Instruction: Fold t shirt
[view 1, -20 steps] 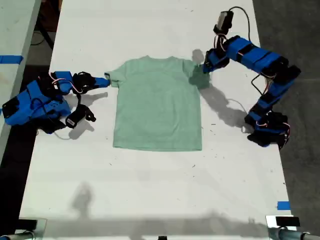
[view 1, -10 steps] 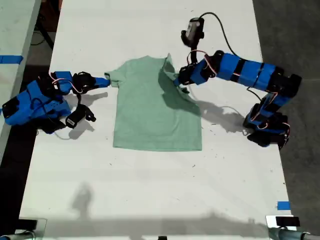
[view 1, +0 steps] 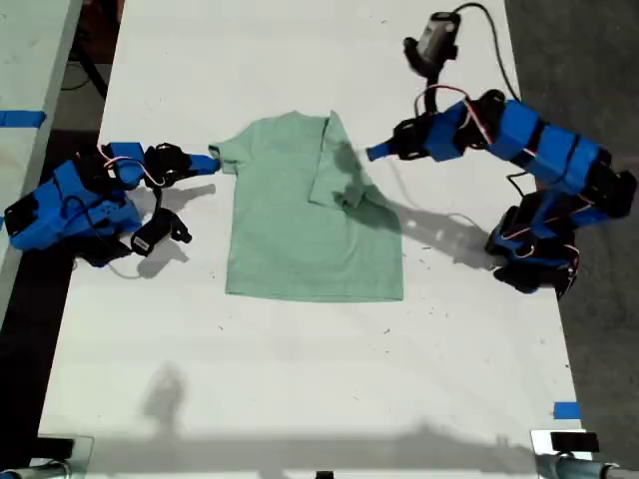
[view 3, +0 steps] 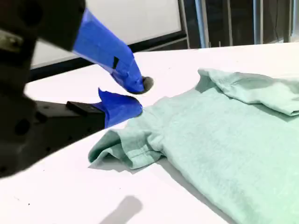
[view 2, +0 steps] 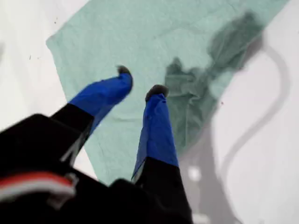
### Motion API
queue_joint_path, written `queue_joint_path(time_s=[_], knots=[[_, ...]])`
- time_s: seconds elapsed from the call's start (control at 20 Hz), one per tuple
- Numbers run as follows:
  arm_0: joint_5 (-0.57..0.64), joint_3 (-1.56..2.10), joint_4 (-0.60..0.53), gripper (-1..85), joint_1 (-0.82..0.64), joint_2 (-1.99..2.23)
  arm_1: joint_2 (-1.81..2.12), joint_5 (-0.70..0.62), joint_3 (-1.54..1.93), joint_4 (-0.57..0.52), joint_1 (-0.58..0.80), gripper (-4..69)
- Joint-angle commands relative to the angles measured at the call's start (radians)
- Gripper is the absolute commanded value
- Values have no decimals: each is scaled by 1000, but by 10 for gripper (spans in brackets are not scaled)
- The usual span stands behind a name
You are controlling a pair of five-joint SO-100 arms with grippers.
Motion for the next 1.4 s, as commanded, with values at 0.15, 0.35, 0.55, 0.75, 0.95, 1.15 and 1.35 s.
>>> queue_joint_path(time_s=[0.15,0.35,0.55,0.75,0.95,1.15,1.35], knots=[[-11,41,-8,-3,-5,9,1074,233,940,-54,-175,14],[192,0,-146,-3,-14,11,1315,153,1358,25,-173,14],[278,37,-187,-3,-100,11,1316,109,1387,38,-118,19],[301,23,-181,-3,-144,11,1318,61,1397,29,-43,19],[299,34,-178,-3,-179,11,1318,92,1399,48,-29,19],[281,35,-158,-3,-160,11,1318,130,1402,58,-55,19],[273,35,-147,-3,-179,11,1318,152,1407,64,-38,23]])
